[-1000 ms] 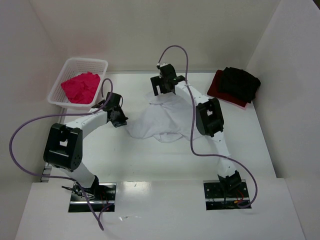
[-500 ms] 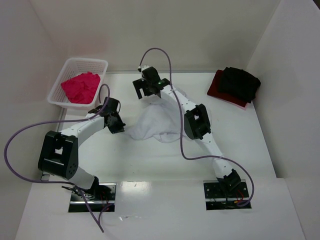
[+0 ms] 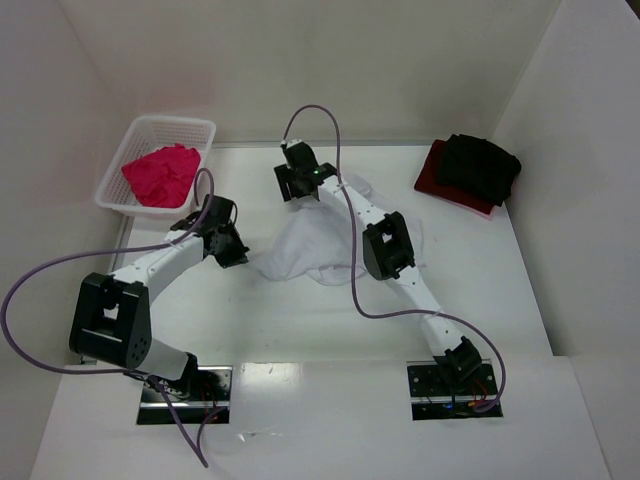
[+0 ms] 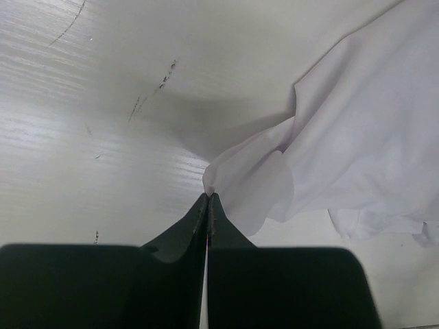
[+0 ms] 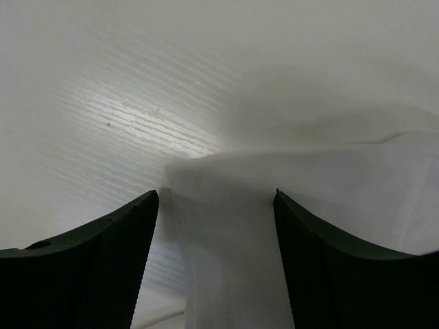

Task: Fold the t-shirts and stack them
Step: Flatten out the tshirt

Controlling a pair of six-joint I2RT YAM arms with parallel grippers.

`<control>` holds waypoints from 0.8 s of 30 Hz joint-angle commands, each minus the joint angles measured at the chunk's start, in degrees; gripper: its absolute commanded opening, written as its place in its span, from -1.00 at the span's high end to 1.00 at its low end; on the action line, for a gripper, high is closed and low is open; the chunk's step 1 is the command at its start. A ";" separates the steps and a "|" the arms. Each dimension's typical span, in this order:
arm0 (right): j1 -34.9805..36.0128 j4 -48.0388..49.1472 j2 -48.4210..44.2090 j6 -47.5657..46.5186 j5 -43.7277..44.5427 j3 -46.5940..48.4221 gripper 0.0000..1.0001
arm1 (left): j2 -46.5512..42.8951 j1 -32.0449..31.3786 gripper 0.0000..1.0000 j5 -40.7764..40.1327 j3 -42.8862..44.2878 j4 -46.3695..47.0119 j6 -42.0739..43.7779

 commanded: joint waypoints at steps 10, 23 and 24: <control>0.33 -2.08 3.44 0.64 1.15 4.91 0.47 | -3.10 1.28 1.00 2.31 -0.49 -1.89 2.59; -5.82 -2.61 -8.05 10.22 1.06 12.20 1.00 | -14.53 4.79 1.00 -5.15 10.31 -9.09 9.88; -5.82 -1.39 -12.68 7.52 4.19 12.20 1.00 | -14.53 5.49 1.00 -6.47 13.55 -9.09 11.89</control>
